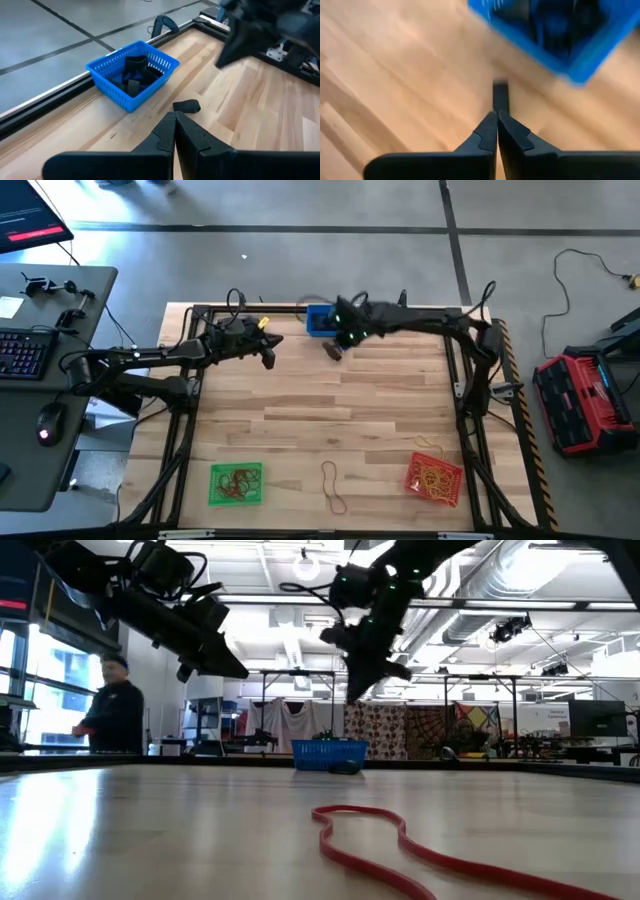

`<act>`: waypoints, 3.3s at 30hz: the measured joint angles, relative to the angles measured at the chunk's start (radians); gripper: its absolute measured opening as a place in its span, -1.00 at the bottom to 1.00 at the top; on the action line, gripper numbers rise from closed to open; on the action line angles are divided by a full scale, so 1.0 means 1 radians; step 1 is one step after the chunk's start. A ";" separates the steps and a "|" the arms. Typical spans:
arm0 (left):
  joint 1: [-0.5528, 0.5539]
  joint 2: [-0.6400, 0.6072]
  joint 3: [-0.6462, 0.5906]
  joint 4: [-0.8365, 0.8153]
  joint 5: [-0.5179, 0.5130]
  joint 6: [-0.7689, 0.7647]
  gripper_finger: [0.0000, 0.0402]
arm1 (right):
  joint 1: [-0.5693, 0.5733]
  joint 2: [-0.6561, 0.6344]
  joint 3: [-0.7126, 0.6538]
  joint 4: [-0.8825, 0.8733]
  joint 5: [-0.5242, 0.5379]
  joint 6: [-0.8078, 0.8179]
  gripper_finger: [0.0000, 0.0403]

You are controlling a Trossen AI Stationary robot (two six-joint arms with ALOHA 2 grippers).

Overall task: Sort rubber bands into baskets
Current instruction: Put the yellow rubber band into the red basket

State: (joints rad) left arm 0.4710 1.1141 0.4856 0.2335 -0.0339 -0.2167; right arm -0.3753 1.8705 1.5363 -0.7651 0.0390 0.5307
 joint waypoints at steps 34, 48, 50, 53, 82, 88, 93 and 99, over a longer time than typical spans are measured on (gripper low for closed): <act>-0.015 0.000 0.000 -0.004 -0.077 -0.035 -1.00 | 0.799 -0.882 -0.821 -0.205 -0.068 0.567 -1.00; -0.015 0.000 0.000 -0.004 0.145 0.092 -1.00 | 0.961 -0.705 -0.880 -0.124 -0.077 0.507 -0.71; -0.015 0.000 0.000 -0.004 0.193 0.131 -1.00 | 0.976 -0.663 -0.880 -0.111 -0.081 0.456 -0.56; -0.022 0.000 0.000 -0.003 0.280 0.187 -1.00 | 0.995 -0.605 -0.880 -0.108 -0.093 0.394 -0.36; -0.092 0.000 0.000 -0.008 0.294 0.212 -1.00 | 1.017 -0.474 -0.878 -0.006 -0.180 0.300 -0.98; -0.092 0.000 0.000 -0.011 0.291 0.212 -1.00 | 1.017 -0.600 -0.877 -0.015 -0.145 0.383 -1.00; -0.092 0.000 0.000 -0.019 0.290 0.216 -1.00 | 1.017 -0.669 -0.877 -0.070 -0.145 0.494 -0.99; -0.092 0.000 0.000 -0.036 0.288 0.221 -1.00 | 0.969 -0.644 -0.877 -0.095 -0.161 0.563 -0.73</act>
State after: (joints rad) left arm 0.3790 1.1145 0.4858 0.1971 0.2539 0.0046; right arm 0.5939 1.2267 0.6594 -0.8605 -0.1217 1.0942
